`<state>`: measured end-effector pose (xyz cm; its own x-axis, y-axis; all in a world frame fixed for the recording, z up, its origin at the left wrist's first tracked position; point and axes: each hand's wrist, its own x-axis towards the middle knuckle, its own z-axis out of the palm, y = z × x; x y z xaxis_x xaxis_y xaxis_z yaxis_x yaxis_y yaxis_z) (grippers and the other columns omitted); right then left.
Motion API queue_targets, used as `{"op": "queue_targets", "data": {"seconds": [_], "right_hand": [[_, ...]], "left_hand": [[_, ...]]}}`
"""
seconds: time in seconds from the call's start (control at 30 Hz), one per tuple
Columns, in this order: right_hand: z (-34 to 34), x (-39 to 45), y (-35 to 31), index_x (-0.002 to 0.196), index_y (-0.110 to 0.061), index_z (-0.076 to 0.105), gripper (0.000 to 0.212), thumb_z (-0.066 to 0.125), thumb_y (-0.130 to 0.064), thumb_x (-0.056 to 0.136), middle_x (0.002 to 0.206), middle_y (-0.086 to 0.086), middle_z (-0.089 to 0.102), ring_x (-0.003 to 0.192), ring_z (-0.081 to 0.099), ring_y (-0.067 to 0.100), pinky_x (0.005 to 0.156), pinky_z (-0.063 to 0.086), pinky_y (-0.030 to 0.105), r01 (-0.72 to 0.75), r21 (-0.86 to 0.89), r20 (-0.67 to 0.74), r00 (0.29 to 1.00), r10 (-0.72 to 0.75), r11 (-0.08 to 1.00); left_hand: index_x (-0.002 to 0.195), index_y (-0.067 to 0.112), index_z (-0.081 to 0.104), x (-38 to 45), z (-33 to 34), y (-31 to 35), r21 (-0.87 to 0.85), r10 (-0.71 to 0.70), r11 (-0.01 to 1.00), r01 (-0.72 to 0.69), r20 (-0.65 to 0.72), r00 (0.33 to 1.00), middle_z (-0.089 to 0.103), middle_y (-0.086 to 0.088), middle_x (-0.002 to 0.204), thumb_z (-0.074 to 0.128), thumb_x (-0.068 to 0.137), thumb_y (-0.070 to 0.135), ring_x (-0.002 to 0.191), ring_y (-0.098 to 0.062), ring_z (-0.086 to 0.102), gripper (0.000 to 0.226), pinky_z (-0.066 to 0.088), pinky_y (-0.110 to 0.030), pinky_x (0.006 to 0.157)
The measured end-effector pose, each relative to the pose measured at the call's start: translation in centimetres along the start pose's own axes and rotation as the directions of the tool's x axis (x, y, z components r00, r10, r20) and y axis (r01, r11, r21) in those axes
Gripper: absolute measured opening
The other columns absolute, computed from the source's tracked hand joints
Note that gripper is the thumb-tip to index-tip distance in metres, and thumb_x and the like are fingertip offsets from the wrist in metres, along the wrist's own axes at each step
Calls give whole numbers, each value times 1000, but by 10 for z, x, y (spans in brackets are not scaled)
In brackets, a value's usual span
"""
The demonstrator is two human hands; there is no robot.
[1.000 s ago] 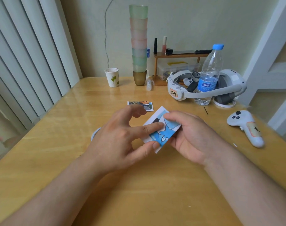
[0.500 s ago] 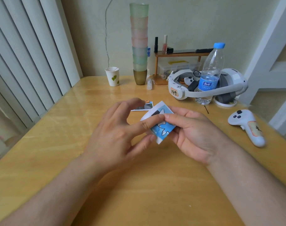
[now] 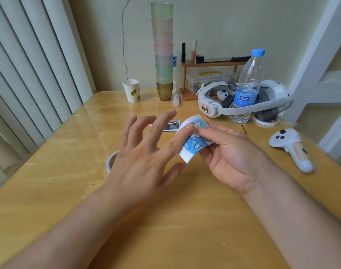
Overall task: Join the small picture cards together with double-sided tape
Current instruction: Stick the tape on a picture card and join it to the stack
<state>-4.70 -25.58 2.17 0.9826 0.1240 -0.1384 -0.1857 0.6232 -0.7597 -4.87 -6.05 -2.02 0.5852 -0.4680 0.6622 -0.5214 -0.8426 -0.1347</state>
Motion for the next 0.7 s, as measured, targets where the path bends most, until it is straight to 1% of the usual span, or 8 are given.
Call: {"op": "queue_targets", "data": {"seconds": [0.1,0.23,0.4,0.47,0.53,0.6,0.63,0.7], "right_hand": [[0,2,3,115,1,69,30,68,-1,86,100,13,79,87,77,16,80,62,24,-3,40,2,1000,3,999],[4,1,6,108,2,72,35,70,-4,74,100,13,79,87,78,16,71,61,22,-24,102,25,999,22,995],[1,4,7,112,3,70,21,65,1,92,99,15,79,87,79,19,69,62,24,-18,123,-53,998,25,992],[-1,6,7,116,3,68,23,65,2,93,99,15,79,87,79,19,69,62,24,-15,140,-78,997,26,990],[-2,7,6,112,1,69,21,66,2,92,93,12,80,82,78,16,69,62,24,1,121,-101,995,11,993],[-4,8,6,110,-3,69,20,66,2,91,92,11,80,81,78,14,76,63,25,25,70,-114,993,-17,997],[-4,8,7,112,-5,69,21,66,1,92,96,12,80,84,78,15,80,63,26,29,43,-116,993,-23,999],[-3,7,10,116,-8,68,23,65,-1,94,102,12,80,90,78,18,79,63,28,27,-9,-105,994,-28,1000]], "left_hand": [[163,32,29,-1,2,5,29,-35,999,35,11,999,28,-10,170,67,87,47,143,-47,38,87,19,-69,120],[166,28,17,-1,4,17,4,-113,994,113,51,992,20,-9,173,65,85,48,149,-47,31,96,19,-68,121],[167,26,13,-1,7,21,9,-129,992,128,91,988,21,-8,173,63,85,49,150,-45,30,99,21,-65,122],[167,18,11,-1,9,19,-83,-79,993,86,84,993,28,-7,170,65,86,43,148,-43,33,101,28,-61,120],[168,21,5,-5,10,17,-280,-68,956,91,91,994,37,2,165,66,87,35,142,-31,40,102,35,-45,118],[166,40,-1,-9,10,15,-547,-207,791,272,179,962,46,16,156,64,86,26,137,-14,47,104,41,-31,111],[164,48,2,-8,10,16,-698,-304,602,389,250,919,51,20,151,61,83,19,135,-9,51,104,43,-30,109],[161,45,22,-3,12,17,-875,-450,5,484,430,782,66,9,138,53,75,8,125,-16,64,99,51,-36,104]]}}
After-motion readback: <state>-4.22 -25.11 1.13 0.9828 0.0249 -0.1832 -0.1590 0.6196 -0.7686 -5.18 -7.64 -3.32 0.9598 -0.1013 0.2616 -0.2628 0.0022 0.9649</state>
